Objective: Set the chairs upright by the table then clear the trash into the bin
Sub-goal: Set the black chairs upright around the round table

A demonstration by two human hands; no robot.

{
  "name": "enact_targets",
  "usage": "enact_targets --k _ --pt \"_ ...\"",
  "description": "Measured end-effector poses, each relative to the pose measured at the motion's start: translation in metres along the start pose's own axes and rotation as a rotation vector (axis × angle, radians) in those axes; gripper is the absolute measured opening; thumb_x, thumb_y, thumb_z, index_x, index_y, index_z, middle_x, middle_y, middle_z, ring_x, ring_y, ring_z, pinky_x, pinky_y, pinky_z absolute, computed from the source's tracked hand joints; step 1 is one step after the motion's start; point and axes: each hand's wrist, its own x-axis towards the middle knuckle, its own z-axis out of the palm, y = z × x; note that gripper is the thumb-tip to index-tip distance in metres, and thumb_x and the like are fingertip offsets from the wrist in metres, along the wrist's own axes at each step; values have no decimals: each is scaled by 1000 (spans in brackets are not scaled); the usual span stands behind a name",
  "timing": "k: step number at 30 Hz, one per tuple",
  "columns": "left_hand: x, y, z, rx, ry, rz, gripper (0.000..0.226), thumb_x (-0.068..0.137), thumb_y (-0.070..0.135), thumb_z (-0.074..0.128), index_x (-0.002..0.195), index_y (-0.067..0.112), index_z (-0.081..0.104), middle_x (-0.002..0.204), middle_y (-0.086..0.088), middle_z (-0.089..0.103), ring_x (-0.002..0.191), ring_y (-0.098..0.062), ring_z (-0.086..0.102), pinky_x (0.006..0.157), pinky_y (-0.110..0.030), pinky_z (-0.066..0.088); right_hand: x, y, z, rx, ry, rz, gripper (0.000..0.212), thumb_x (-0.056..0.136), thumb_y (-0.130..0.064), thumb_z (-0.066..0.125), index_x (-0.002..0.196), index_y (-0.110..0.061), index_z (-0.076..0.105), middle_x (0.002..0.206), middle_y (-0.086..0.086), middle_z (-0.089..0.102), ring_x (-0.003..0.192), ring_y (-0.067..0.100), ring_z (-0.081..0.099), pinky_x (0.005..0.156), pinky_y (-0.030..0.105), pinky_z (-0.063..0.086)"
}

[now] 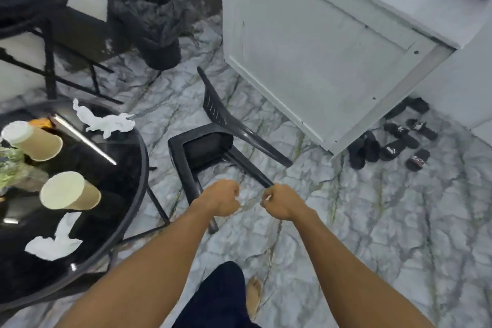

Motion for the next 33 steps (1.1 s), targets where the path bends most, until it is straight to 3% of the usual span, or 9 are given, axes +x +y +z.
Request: enact_targets --k 2,4,7,11,14,18,23,27,33 --pt "20 7 -5 -54 14 -58 35 85 23 60 117 14 65 119 -7 65 106 -27 61 89 -41 54 29 9 -23 -57 -55 -31 32 92 -32 60 114 -14 74 122 12 69 107 31 66 82 33 51" --pt "42 14 -11 -106 34 -111 32 84 20 59 115 12 66 116 -6 65 104 -27 62 90 -42 55 60 14 -46 -97 -100 -67 32 90 -33 58 110 -15 76 115 9 72 103 28 67 84 34 55" --pt "89 20 -21 -184 56 -183 30 84 17 57 113 12 64 115 -5 64 104 -27 62 89 -43 54 109 18 -81 -148 -125 -118 24 91 -29 57 88 -17 77 86 8 73 85 28 70 75 35 58" --pt "153 36 -45 -227 78 -217 12 81 14 56 93 20 54 105 -8 64 106 -33 64 83 -40 55 172 26 -122 -197 -149 -153 27 91 -27 57 87 -6 75 83 14 75 77 29 70 74 40 61" --pt "188 49 -71 -298 110 -257 12 83 15 57 94 20 54 109 -10 65 109 -34 63 89 -46 56 215 27 -150 -188 -171 -159 22 89 -19 56 77 -10 72 74 9 70 72 27 65 74 36 59" --pt "227 48 -102 -393 183 -366 32 89 18 58 117 5 65 121 -15 62 110 -35 60 91 -46 55 274 19 -184 -205 -223 -219 23 92 -25 61 103 -9 74 95 8 72 91 26 67 83 31 54" --pt "280 33 -128 -481 259 -509 8 87 16 59 93 11 60 100 -10 66 93 -34 63 74 -38 51 372 2 -212 -278 -313 -324 33 93 -30 61 121 -15 68 118 9 70 112 28 63 95 34 52" --pt "328 18 -135 -564 307 -627 21 88 17 57 107 14 65 105 -5 66 94 -29 62 78 -39 55 448 -18 -222 -328 -357 -380 40 92 -31 61 129 -15 62 121 10 67 112 28 62 100 38 51" --pt "401 -3 -142 -674 342 -683 30 85 27 58 114 22 66 113 -2 68 102 -28 65 88 -43 56 537 -43 -227 -357 -351 -393 49 94 -33 61 140 -16 55 131 11 63 122 27 58 104 34 46"
